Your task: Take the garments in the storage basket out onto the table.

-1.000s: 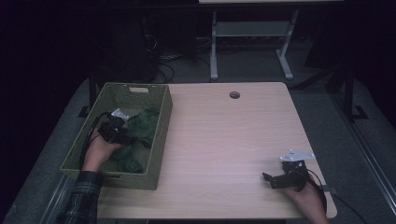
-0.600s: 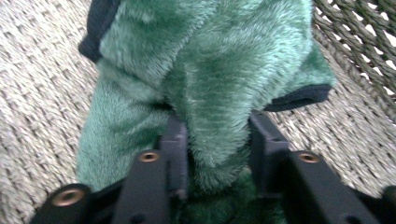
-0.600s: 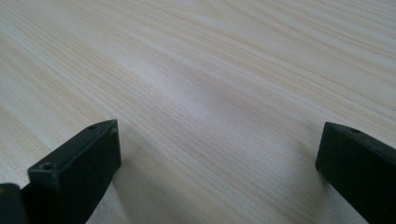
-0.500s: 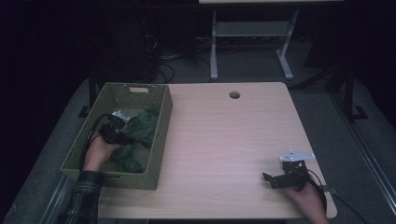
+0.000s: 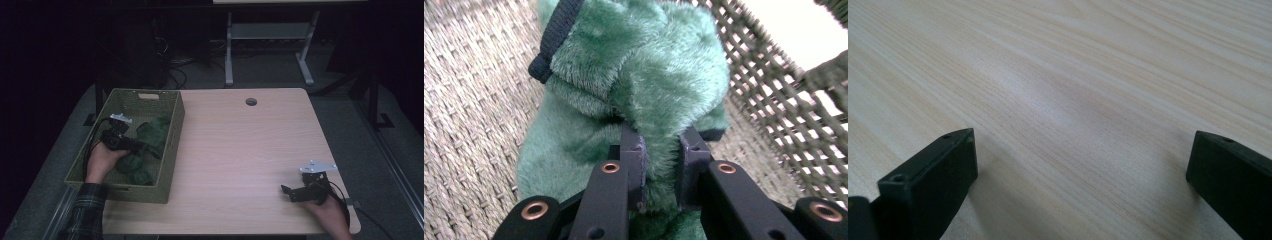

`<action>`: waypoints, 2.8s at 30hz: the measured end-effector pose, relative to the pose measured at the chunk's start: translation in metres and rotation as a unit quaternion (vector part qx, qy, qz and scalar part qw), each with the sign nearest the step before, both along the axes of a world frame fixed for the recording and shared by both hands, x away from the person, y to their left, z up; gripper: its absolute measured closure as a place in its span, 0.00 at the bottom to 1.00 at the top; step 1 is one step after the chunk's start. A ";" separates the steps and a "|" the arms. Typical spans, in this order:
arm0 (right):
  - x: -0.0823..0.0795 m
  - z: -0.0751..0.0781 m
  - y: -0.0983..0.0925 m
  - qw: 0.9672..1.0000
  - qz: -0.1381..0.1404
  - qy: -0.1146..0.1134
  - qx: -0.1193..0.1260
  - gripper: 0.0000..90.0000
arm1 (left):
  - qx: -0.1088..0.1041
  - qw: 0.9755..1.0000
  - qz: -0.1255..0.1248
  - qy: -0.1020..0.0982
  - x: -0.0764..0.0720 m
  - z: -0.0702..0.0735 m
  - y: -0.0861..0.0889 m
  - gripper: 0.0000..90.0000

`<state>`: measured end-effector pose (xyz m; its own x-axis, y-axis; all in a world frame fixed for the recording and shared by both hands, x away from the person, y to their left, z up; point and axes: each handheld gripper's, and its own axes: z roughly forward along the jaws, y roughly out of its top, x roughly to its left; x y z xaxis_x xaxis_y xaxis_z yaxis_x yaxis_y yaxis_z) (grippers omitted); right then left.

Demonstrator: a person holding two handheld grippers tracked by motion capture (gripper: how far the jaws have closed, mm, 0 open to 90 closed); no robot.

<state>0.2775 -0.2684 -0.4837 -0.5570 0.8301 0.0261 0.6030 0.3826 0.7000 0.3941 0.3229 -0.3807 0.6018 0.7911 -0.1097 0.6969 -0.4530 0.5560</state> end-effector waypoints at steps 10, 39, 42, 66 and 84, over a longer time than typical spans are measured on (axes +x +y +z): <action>0.000 0.000 0.000 1.000 0.000 0.000 0.000 0.00 | -0.037 0.999 0.009 -0.031 -0.005 0.028 0.002 0.87; 0.000 0.000 0.000 1.000 0.000 0.000 0.000 0.00 | -0.110 0.990 0.011 -0.092 -0.017 0.102 0.006 0.89; 0.000 0.000 0.000 1.000 0.000 0.000 0.000 0.00 | -0.114 0.988 0.008 -0.101 -0.018 0.114 0.006 0.89; 0.000 0.000 0.000 1.000 0.000 0.000 0.000 0.00 | -0.149 0.976 -0.041 -0.150 -0.028 0.186 -0.016 0.90; 0.000 0.000 0.000 1.000 0.000 0.000 0.000 0.00 | -0.178 0.968 -0.100 -0.144 -0.018 0.178 -0.084 0.90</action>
<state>0.2775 -0.2684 -0.4836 -0.5567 0.8303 0.0264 0.6033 0.3823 0.6999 0.3756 0.2389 -0.2031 0.7854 0.5984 -0.1586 0.4075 -0.3068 0.8601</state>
